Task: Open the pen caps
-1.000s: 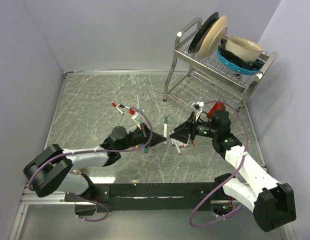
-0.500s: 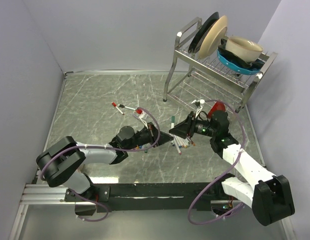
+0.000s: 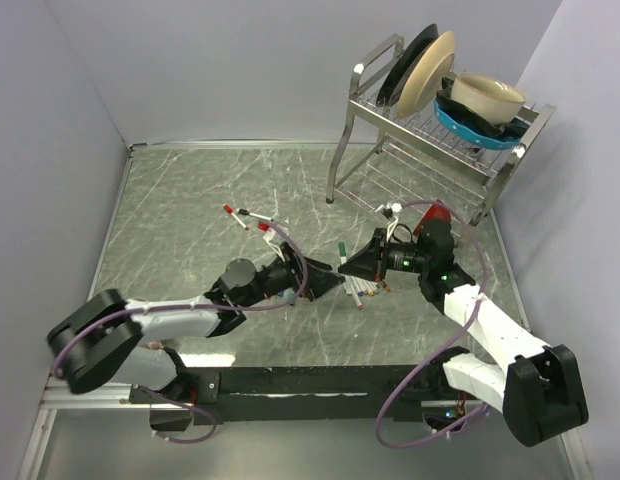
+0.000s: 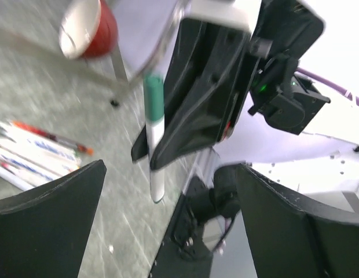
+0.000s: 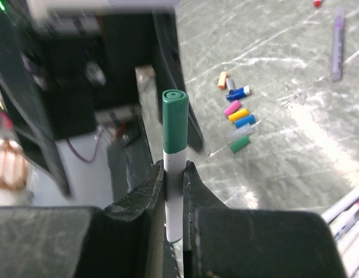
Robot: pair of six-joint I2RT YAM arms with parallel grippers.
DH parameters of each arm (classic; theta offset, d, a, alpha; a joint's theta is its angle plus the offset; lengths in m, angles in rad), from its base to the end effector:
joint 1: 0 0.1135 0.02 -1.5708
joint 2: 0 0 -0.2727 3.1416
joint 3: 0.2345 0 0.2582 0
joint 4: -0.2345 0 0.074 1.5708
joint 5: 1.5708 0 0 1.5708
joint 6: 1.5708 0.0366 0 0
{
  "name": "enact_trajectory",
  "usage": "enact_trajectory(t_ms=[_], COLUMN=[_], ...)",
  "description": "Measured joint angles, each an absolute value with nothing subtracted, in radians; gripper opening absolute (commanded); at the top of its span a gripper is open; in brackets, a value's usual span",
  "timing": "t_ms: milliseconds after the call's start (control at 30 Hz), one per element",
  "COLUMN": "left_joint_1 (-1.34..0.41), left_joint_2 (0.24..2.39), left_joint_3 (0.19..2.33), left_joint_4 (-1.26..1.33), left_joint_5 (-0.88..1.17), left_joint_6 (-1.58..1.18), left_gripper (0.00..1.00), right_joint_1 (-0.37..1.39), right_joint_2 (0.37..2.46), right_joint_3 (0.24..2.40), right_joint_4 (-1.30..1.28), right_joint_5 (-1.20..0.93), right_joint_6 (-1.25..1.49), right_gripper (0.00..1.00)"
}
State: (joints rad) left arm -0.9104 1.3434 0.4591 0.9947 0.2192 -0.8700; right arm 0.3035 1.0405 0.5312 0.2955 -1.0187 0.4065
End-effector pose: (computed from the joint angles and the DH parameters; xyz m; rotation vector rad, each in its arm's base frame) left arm 0.1613 -0.2206 0.2351 0.2390 1.6656 -1.5654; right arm 0.2022 0.0960 0.2589 -0.6905 1.7720 1.3941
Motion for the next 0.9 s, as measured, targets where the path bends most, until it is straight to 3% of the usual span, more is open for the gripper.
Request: enact_trajectory(t_ms=[267, 367, 667, 700, 900], left_joint_1=[-0.903, -0.9, -0.9, -0.9, -0.902], left_joint_2=[1.251, 1.299, 1.394, 1.396, 1.396], left_joint_3=[0.487, 0.529, 0.601, 0.604, 0.61], left_joint_4=[0.876, 0.855, 0.866, 0.872, 0.883], left_joint_5=[0.109, 0.111, 0.169, 0.176, 0.184], left_joint_6=[-0.805, -0.804, -0.81, -0.81, -0.817], left_gripper=[0.99, 0.9, 0.29, 0.02, 0.01], right_joint_1=[0.305, 0.305, 0.307, 0.307, 0.31], right_joint_2=[1.115, 1.116, 1.116, 1.117, 1.121], right_joint_3=[0.655, 0.655, 0.655, 0.655, 0.655], right_joint_4=[0.024, -0.014, -0.023, -0.023, -0.02], right_joint_5=[-1.203, -1.223, -1.215, -1.212, -1.193], right_joint_6=[0.058, 0.026, 0.022, 0.025, 0.036], right_gripper=[0.0, 0.0, 0.0, 0.0, 0.0])
